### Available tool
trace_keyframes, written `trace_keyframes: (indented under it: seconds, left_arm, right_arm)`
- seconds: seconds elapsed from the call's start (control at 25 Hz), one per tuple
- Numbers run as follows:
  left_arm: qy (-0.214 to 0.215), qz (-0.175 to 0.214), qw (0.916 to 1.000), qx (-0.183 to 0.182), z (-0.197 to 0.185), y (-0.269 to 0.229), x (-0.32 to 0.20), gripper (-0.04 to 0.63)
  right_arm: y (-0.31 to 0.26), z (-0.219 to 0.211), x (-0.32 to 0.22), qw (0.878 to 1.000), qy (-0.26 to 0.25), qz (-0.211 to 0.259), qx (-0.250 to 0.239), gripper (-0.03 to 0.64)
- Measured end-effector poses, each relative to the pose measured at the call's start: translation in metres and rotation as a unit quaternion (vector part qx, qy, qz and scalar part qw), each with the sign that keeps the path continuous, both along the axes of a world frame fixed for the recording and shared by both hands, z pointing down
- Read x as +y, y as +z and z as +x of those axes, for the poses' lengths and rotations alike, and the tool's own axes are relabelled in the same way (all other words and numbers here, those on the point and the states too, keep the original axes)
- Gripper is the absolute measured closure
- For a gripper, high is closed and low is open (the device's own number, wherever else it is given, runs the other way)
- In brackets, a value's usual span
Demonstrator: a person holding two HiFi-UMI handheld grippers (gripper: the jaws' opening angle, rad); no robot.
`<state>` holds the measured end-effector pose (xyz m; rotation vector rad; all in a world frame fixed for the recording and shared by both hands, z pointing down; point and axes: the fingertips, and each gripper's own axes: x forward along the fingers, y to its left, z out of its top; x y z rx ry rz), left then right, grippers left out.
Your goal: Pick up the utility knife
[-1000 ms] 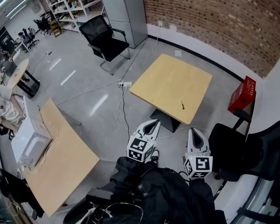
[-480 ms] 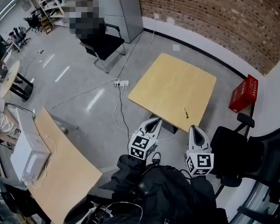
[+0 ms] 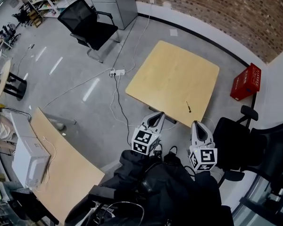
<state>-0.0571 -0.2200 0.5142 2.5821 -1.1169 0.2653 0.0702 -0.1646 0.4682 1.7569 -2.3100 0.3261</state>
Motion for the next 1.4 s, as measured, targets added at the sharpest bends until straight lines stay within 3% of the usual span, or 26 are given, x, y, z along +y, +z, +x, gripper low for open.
trace_keyframes:
  seconds: [0.4, 0.72, 1.4]
  left_arm:
    - [-0.013, -0.061, 0.9975, -0.033, -0.005, 0.060, -0.005, 0.594]
    - [-0.010, -0.112, 0.9918, -0.062, 0.002, 0.108, -0.002, 0.594]
    - [-0.035, -0.210, 0.9718, -0.101, -0.012, 0.199, 0.027, 0.594]
  right_arm:
    - [0.057, -0.004, -0.015, 0.997, -0.038, -0.064, -0.005, 0.614]
    - [0.112, 0.019, -0.021, 0.993, -0.029, -0.112, -0.020, 0.614]
    - [0.245, 0.044, -0.037, 0.972, -0.038, -0.232, -0.009, 0.614]
